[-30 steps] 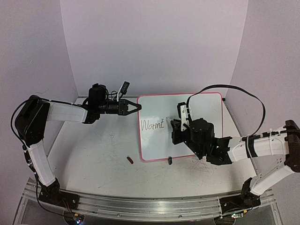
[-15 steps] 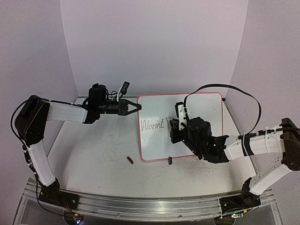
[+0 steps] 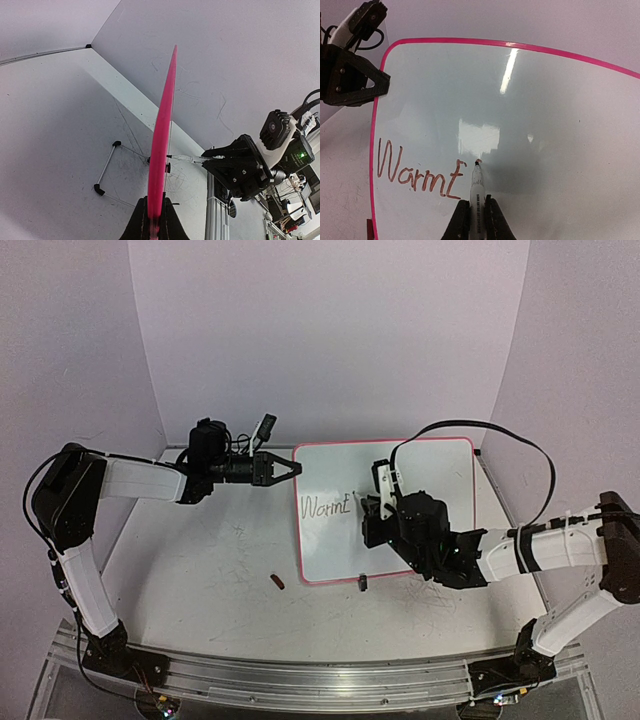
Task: Write a sentence on the whiteboard
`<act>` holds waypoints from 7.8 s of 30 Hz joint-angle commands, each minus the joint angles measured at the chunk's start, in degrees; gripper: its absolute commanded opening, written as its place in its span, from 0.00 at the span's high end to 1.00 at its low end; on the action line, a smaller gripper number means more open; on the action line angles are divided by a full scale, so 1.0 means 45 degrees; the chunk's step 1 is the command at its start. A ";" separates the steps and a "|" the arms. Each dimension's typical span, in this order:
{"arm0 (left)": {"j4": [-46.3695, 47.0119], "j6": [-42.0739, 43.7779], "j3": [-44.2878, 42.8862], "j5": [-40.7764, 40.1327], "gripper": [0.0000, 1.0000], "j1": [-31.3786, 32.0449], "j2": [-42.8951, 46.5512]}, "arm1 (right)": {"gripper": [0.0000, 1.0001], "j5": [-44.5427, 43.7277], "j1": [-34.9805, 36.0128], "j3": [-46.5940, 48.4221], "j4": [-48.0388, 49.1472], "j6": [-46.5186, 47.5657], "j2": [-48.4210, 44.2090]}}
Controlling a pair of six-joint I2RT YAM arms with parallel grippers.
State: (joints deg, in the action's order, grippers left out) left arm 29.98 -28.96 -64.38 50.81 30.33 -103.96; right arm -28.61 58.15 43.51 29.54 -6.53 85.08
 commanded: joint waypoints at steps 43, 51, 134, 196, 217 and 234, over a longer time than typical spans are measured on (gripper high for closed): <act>-0.0440 -0.0126 -0.0060 0.0026 1.00 0.0453 0.0271 | 1.00 -0.0448 0.0650 -0.0359 -0.1524 -0.1720 -0.0261; -0.0425 -0.0126 -0.0049 0.0027 1.00 0.0451 0.0301 | 1.00 -0.0829 0.0597 0.0025 -0.1066 -0.1340 0.0059; -0.0429 -0.0126 -0.0069 0.0055 1.00 0.0458 0.0233 | 1.00 -0.0763 0.0501 -0.0813 -0.2049 -0.2751 -0.0370; -0.0427 -0.0107 -0.0070 0.0044 1.00 0.0466 0.0128 | 1.00 -0.0515 0.0534 -0.0176 -0.1961 -0.2391 -0.1097; -0.0468 -0.0264 0.0039 -0.0446 1.00 0.0504 0.0134 | 1.00 0.0997 0.0060 -0.1813 0.0702 0.1338 -0.4495; -0.0994 0.0189 0.0478 -0.0972 1.00 0.0514 0.0548 | 1.00 0.1401 0.0079 -0.1602 -0.0210 0.0828 -0.2818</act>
State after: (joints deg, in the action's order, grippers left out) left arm 29.47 -28.51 -63.46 49.08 30.87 -102.96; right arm -22.35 58.46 34.37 28.25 -2.07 72.14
